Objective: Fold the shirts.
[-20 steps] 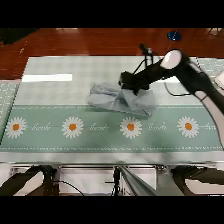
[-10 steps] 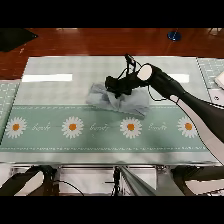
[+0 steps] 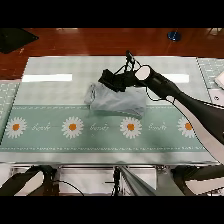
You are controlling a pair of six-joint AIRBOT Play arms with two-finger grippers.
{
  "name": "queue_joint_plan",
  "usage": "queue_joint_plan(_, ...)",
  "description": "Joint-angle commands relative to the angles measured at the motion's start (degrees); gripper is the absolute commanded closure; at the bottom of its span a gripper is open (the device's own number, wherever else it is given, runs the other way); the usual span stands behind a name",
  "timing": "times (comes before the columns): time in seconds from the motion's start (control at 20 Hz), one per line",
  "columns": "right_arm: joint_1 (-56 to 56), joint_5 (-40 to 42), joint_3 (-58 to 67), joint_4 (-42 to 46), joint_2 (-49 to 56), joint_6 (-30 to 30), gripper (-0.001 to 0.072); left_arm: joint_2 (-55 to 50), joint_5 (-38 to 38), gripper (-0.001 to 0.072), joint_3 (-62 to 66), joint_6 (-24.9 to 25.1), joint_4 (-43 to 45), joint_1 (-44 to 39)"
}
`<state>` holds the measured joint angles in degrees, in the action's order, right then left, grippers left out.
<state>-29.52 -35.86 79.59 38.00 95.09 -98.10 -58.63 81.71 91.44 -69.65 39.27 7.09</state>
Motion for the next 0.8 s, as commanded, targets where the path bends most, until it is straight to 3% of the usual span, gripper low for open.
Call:
queue_joint_plan(0.0,0.20,2.05,0.04,-10.82,-0.44,9.44,0.0239,-0.20,0.02,0.0677,-0.02,0.02,0.02,-0.04)
queue_joint_plan(0.2,5.53,-0.42,0.02,-5.81,-5.90,10.64,0.0303,-1.14,-0.02,0.0677,-3.02,1.09,0.02,-0.11)
queue_joint_plan(0.4,18.73,-24.57,0.02,14.14,-14.86,5.57,0.0303,-3.85,-0.22,0.0674,-12.74,4.94,0.04,-0.11)
queue_joint_plan(0.45,22.45,-31.95,0.02,21.24,-17.35,4.55,0.0302,-5.46,-0.24,0.0624,-15.30,6.10,0.02,-0.11)
queue_joint_plan(0.55,29.18,-43.87,0.02,33.92,-21.44,4.61,0.0293,-9.38,-0.24,0.0391,-19.08,6.16,-0.04,-0.44)
queue_joint_plan(0.65,35.89,-51.52,0.02,41.64,-23.06,7.50,0.0239,-14.73,-0.22,0.0308,-20.74,6.95,-0.04,-1.62)
queue_joint_plan(0.75,42.64,-53.90,-0.63,38.95,-22.99,10.80,0.0237,-20.17,-0.46,0.0304,-20.70,7.72,-0.07,-3.28)
